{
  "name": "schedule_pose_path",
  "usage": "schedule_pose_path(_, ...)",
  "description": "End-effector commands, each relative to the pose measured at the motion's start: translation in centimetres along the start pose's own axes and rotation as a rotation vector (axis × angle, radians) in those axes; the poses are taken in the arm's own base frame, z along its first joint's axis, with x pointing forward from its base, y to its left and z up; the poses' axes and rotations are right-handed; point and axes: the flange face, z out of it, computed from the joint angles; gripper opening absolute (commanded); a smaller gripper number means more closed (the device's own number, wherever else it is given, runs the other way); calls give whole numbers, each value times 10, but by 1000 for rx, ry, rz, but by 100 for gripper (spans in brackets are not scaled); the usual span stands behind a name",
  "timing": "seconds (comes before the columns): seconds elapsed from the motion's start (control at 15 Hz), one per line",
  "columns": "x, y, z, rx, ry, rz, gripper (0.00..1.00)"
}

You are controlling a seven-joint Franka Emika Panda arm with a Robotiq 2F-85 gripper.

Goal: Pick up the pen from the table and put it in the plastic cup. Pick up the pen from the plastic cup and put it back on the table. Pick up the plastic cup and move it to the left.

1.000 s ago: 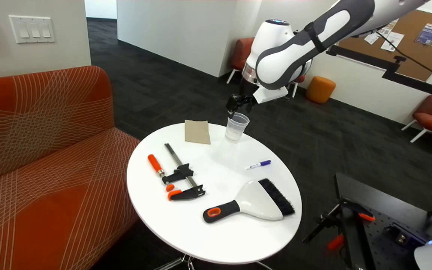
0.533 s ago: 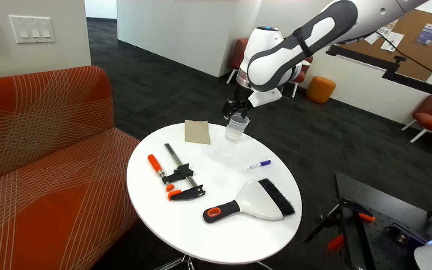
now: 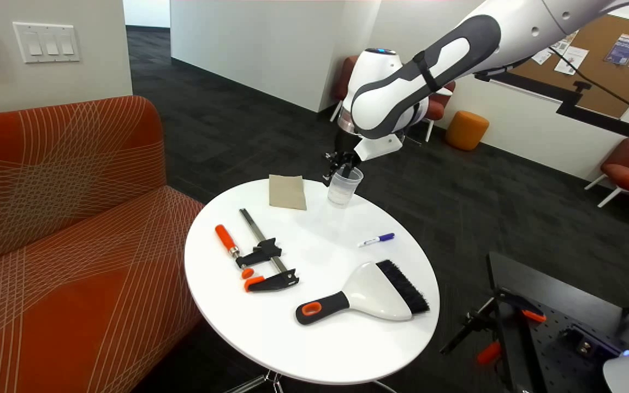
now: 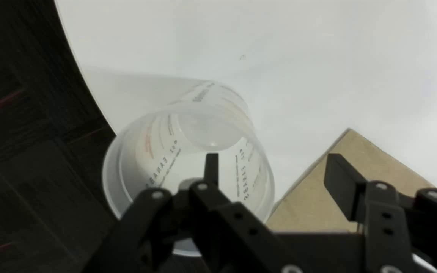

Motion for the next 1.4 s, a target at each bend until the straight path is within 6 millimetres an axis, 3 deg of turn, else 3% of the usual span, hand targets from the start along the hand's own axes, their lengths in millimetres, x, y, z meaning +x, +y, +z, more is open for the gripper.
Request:
schedule_pose_path(0.0,10,-1,2,35,-17,-8,42)
schedule_pose_path(0.4,13,-1,7,40,-23,6,1)
schedule_pose_path(0.53,13,0,6,30,-28,22,0)
schedule_pose_path(0.93,-2,12,-29,40,-14,96,1)
schedule_pose_path(1.33,-40,4,-71,67,10,85,1)
